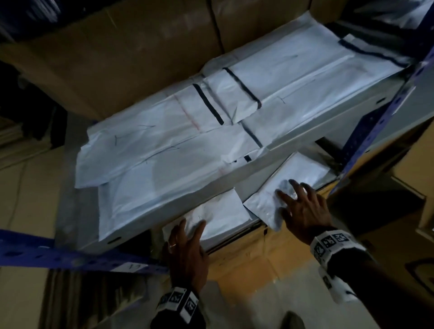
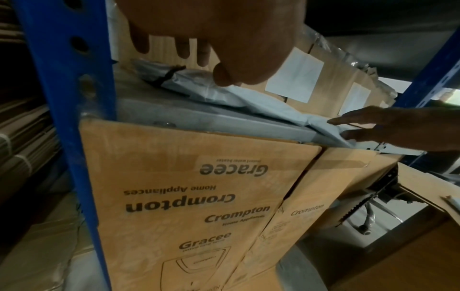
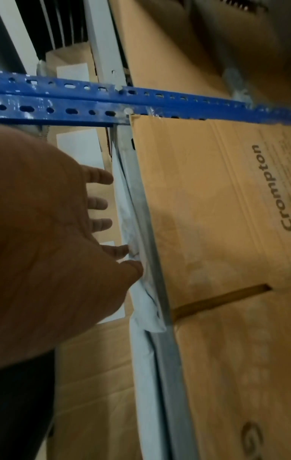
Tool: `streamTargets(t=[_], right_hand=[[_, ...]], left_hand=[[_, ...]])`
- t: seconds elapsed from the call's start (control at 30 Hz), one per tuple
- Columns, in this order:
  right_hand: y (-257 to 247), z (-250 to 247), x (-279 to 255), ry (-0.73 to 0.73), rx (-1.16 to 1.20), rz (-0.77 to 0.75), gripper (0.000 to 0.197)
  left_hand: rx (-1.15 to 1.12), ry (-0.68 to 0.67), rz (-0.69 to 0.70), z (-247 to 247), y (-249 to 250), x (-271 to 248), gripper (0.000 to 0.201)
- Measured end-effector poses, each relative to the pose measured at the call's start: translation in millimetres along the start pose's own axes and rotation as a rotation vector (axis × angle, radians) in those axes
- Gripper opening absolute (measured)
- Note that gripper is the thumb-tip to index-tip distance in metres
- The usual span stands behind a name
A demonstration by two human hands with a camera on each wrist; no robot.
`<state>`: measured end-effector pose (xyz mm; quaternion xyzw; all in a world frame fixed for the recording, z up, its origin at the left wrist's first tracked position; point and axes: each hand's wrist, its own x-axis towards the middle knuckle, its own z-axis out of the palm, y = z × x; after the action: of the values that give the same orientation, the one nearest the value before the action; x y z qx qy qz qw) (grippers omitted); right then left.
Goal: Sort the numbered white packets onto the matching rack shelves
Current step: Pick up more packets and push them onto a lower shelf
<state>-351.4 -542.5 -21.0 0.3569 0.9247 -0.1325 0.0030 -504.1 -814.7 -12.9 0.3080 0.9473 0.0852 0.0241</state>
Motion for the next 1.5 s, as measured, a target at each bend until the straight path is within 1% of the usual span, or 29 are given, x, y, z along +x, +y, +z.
streamTargets(t=[0.1,0.13,0.3,0.37,0.43,0.5,0.63,0.7,0.8,0.9,1.0,1.13,1.37,1.5], right_hand=[[4,0,10,-0.035,-0.044,-0.043,0.059],[3,0,12,-0.041,-0.052,-0.038,0.059],[-15,-2,28,-0.047,-0.080,-0.040,0.062],[-17,0,34,-0.063,-0.053,-0.056,0.063],[-16,-1,38,-0.031,-0.024,-0.067,0.064],[-12,-1,40,-0.013,-0.023,-0.044,0.064],[-3,4,44,-0.117,-0.059,-0.023,0.069],[-5,1,47,-0.128,-0.064,-0.032,0.069],[-5,-3,53,-0.106,-0.072,-0.018,0.068],[2,-4,60,-0.141,-0.081,0.060,0.077],[13,-2,64,-0.175,-0.085,0.116,0.085],[19,1,68,-0.194,-0.085,0.119,0.085],[24,2,74,-0.181,-0.040,0.128,0.090],[29,5,76,-0.187,-0.058,0.116,0.090]], left_hand=[[-0.017,0.021,-0.001,12,1,-2,0.050],[-0.021,0.015,-0.013,15,2,-2,0.047],[0.006,0.000,-0.092,25,10,-5,0.044],[-0.029,-0.007,-0.118,26,15,-5,0.046],[-0.049,0.010,-0.101,25,17,-2,0.048],[-0.039,0.012,-0.081,27,17,2,0.049],[-0.033,-0.050,-0.089,32,19,7,0.047],[-0.014,-0.079,-0.114,30,22,9,0.048],[0.002,-0.130,-0.164,21,27,12,0.049],[-0.033,-0.190,-0.234,11,32,17,0.052],[-0.033,-0.223,-0.261,12,35,21,0.053],[0.008,-0.212,-0.259,18,43,27,0.052],[0.044,-0.139,-0.229,23,53,27,0.054],[0.064,-0.143,-0.227,25,55,29,0.054]])
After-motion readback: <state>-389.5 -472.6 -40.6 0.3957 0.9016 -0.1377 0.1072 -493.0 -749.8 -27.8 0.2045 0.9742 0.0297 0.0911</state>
